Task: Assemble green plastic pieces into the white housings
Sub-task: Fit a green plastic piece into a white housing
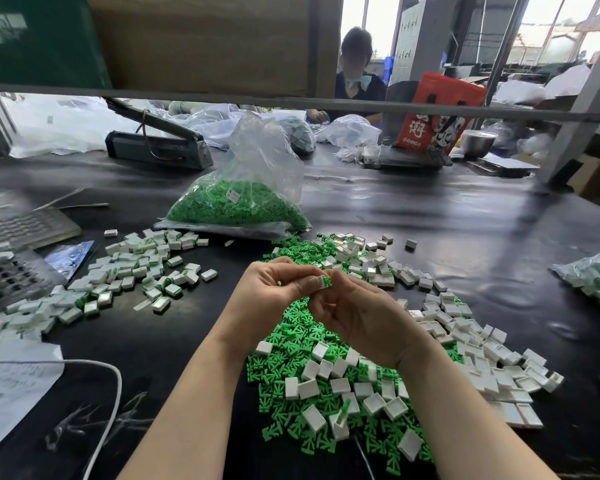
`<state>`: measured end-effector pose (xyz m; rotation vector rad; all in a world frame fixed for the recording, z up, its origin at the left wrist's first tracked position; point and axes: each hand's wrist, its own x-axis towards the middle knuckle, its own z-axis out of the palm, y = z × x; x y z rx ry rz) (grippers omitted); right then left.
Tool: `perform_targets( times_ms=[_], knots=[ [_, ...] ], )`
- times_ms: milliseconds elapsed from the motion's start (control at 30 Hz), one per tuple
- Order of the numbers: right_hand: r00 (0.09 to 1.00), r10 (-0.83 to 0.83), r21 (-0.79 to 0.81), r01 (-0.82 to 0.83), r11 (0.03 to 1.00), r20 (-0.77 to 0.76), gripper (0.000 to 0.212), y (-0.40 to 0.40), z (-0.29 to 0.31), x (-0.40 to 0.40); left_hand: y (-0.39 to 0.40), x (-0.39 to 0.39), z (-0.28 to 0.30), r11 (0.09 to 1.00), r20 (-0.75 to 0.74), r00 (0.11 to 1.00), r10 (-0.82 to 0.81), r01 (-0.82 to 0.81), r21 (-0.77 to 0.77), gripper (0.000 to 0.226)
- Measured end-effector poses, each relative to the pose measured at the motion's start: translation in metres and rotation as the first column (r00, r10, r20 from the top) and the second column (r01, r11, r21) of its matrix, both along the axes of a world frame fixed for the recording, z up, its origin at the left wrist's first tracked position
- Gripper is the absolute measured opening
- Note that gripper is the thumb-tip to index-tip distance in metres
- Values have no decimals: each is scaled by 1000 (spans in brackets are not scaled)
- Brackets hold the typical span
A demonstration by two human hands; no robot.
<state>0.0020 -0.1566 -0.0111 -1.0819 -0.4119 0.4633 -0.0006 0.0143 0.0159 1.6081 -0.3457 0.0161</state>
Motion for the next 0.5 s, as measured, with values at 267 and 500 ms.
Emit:
perform_targets(
  times_ms=[267,500],
  knots=[
    [998,44,52,-42,998,-44,36,4,3,1,0,0,1,1000,37,999,-16,16,-1,13],
    [999,33,-6,-33,999,25,40,5,-1,2,0,-3,4,999,49,998,-49,49,2,12]
  ],
)
